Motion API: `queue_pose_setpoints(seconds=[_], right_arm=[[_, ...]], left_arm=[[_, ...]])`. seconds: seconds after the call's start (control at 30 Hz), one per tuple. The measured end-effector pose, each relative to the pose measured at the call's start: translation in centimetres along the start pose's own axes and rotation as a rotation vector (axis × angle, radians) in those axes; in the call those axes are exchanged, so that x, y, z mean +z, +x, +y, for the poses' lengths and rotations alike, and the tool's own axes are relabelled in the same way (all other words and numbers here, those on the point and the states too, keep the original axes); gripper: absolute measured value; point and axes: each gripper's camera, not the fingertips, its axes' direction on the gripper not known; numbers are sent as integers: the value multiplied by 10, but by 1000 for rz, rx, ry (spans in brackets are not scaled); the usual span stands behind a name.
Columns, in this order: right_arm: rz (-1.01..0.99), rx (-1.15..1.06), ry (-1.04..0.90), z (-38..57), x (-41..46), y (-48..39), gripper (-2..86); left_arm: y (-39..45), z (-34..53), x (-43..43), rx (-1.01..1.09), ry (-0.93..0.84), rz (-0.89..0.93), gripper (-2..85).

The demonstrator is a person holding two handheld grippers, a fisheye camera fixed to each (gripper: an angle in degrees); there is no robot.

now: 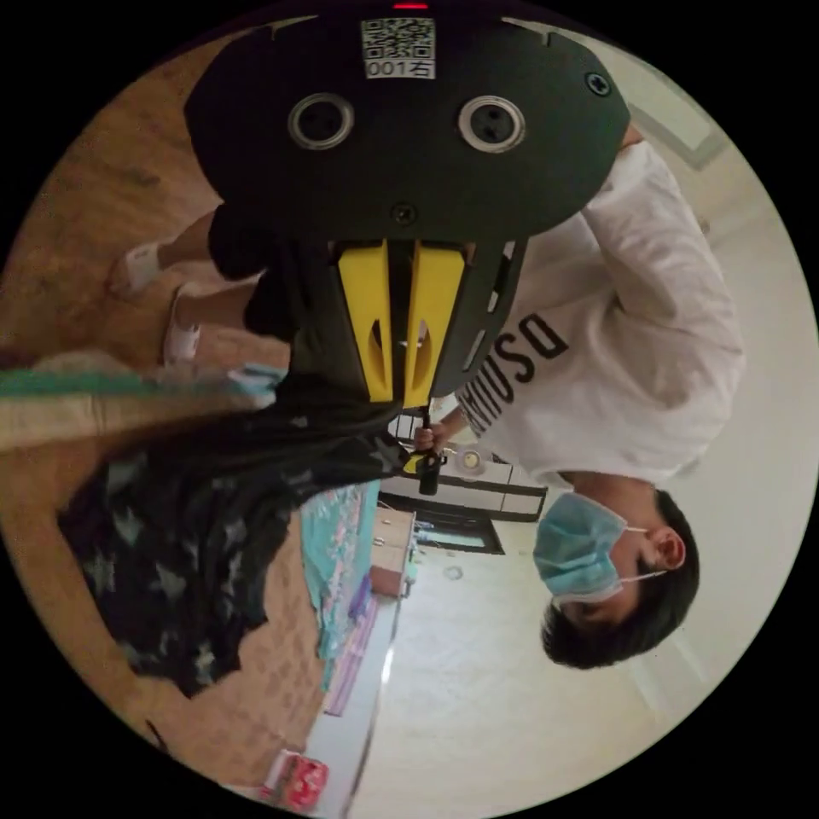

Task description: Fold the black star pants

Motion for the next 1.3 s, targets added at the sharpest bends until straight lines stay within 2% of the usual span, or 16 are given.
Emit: queue_pose_setpoints(seconds=[0.07, 0.17, 0.23, 0.3, 0.37, 0.43, 0.53, 0.73, 0.8, 0.87, 0.93, 1.0, 1.07, 1.17, 1.3], right_arm=[[24, -113, 73, -42, -9, -9, 20], [188, -239, 263, -120, -30, -11, 31], [467, -250, 341, -182, -39, -2, 56], [710, -122, 365, -218, -40, 10, 83], [919, -73, 386, -238, -37, 7, 99], [1147, -71, 342, -247, -22, -15, 107], [1286, -40, 249, -243, -3, -37, 117], [1117, 151, 93, -220, 33, -49, 175], [1063, 194, 56, -220, 47, -46, 176], [1038, 221, 51, -228, 57, -44, 167], [1112, 218, 92, -245, 63, -51, 96], [1166, 193, 125, -259, 64, -65, 41], [1198, 139, 93, -273, 61, -84, 30], [1197, 34, -19, -285, 46, -119, 22], [971, 73, -100, -292, 15, -131, 17]], left_arm=[[2, -49, -7, 100, 14, -23, -9], [-5, -144, -14, 172, 64, -101, -7], [-18, -199, -15, 178, 109, -192, -4], [-45, -251, -18, 99, 152, -396, 11], [-65, -265, -25, -10, 208, -458, 29], [-76, -263, -35, -72, 308, -425, 40], [-81, -243, -47, -134, 384, -447, 50], [-64, -206, -23, -88, 101, -532, 91], [-52, -204, -7, -32, -7, -571, 104], [-47, -208, 4, -1, -44, -633, 103], [-44, -217, 13, 8, -76, -697, 87], [-34, -233, 18, 61, -138, -834, 27], [-23, -244, 10, 98, -178, -872, 2], [-14, -256, -23, 104, -161, -836, -6], [-26, -263, -62, 8, -107, -597, -9]])
